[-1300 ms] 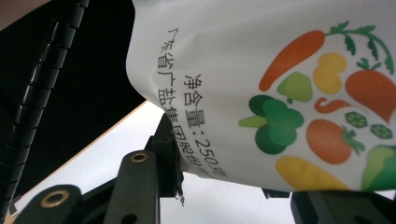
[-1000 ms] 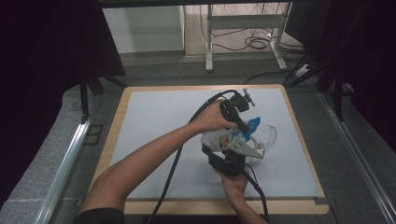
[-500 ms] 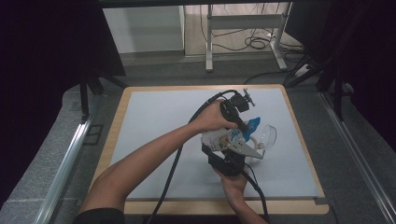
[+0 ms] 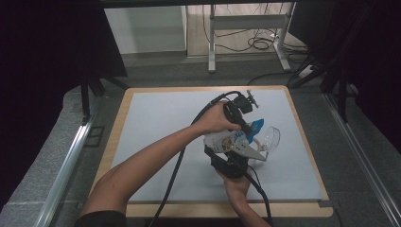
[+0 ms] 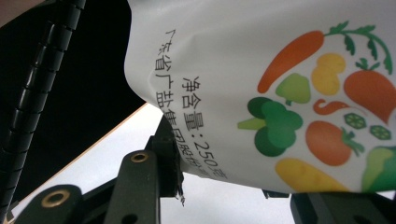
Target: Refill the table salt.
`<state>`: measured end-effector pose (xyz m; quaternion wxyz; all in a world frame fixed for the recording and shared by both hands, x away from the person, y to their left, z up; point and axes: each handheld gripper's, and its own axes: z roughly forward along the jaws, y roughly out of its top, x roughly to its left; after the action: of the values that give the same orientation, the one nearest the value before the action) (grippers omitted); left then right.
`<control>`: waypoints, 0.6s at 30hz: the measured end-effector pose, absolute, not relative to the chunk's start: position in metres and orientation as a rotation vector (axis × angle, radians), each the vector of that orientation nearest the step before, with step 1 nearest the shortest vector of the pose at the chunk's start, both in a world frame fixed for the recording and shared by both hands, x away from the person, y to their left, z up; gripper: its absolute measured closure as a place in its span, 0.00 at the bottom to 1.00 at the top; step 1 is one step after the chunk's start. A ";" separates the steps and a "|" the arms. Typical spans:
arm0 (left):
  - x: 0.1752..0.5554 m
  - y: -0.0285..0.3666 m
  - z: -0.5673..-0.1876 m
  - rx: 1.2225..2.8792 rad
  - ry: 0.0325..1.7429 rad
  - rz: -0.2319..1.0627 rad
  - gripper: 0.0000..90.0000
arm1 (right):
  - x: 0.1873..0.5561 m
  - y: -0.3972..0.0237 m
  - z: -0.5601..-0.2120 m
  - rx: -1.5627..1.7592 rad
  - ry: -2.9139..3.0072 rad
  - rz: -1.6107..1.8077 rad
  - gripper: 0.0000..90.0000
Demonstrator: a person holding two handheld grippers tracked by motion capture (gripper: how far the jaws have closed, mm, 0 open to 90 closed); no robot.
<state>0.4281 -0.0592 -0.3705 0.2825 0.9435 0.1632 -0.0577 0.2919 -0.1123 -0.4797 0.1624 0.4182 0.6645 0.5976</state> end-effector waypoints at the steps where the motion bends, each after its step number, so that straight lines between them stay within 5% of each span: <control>1: 0.429 -0.059 -0.371 2.527 0.438 -0.153 1.00 | 0.292 -0.112 -0.480 1.201 1.897 1.708 0.65; 18: 0.429 -0.061 -0.372 2.531 0.432 -0.152 1.00 | 0.293 -0.113 -0.481 1.204 1.893 1.704 0.65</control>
<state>0.4287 -0.0607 -0.3719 0.2810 0.9443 0.1614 -0.0568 0.2931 -0.1125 -0.4811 0.1613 0.4217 0.6632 0.5970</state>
